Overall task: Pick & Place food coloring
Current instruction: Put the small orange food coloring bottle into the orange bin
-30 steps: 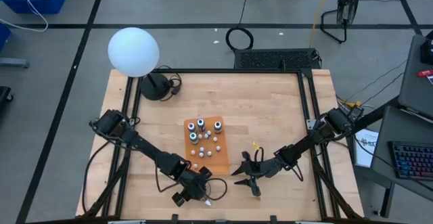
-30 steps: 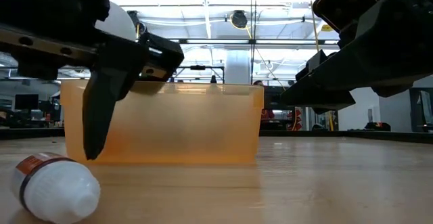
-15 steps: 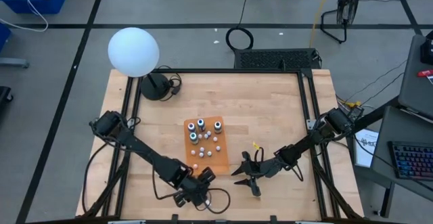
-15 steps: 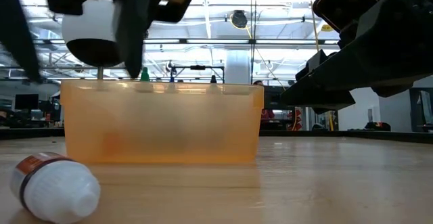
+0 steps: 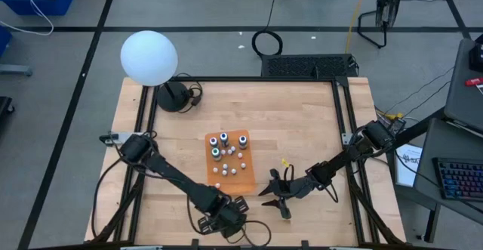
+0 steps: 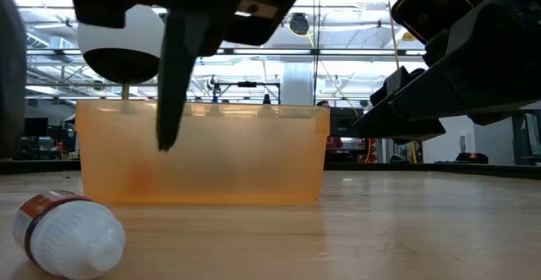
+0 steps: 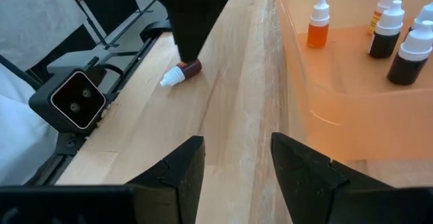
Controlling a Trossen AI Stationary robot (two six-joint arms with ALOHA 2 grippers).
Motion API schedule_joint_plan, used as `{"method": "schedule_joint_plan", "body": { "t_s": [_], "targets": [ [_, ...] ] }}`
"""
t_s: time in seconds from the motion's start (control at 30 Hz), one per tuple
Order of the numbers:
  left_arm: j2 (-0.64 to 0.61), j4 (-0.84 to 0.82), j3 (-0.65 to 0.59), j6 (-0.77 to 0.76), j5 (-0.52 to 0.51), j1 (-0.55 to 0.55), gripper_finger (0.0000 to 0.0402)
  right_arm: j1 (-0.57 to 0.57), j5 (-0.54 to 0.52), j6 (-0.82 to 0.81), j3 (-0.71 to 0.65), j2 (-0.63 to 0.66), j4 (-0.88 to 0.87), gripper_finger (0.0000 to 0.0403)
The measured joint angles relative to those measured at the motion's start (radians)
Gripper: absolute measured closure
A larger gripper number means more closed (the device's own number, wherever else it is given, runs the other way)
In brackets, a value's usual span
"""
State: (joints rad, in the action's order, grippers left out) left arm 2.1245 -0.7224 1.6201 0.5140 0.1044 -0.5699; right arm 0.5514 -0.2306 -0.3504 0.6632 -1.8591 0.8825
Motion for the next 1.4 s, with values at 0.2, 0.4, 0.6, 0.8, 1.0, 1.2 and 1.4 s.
{"method": "schedule_joint_plan", "body": {
  "t_s": [0.2, 0.4, 0.6, 0.8, 1.0, 1.2, 1.4],
  "targets": [
    [0.016, 0.02, 0.0, -0.005, 0.084, 0.031, 0.0188, 0.0, 0.025, 0.002, 0.0, 0.0, -0.013, 0.0243],
    [0.057, 0.026, -0.001, -0.045, 0.206, 0.054, 0.0188, 0.0, 0.049, 0.023, 0.0, 0.0, -0.012, 0.0243],
    [0.063, 0.042, -0.001, -0.036, 0.236, 0.062, 0.0188, 0.0, 0.05, 0.023, 0.0, 0.0, -0.012, 0.0243],
    [0.063, 0.037, -0.002, -0.028, 0.252, 0.077, 0.0188, 0.0, 0.05, 0.023, 0.0, 0.0, -0.012, 0.0243],
    [0.059, 0.148, -0.083, -0.065, 0.346, 0.1, 0.0188, 0.0, 0.052, 0.023, 0.0, 0.0, -0.012, 0.0243],
    [0.053, 0.239, -0.129, -0.062, 0.396, 0.108, 0.0188, 0.0, 0.051, 0.023, 0.0, 0.0, -0.012, 0.0243],
    [0.053, 0.238, -0.129, -0.059, 0.393, 0.11, 0.0188, 0.0, 0.051, 0.023, 0.0, 0.0, -0.012, 0.0243]
  ]
}}
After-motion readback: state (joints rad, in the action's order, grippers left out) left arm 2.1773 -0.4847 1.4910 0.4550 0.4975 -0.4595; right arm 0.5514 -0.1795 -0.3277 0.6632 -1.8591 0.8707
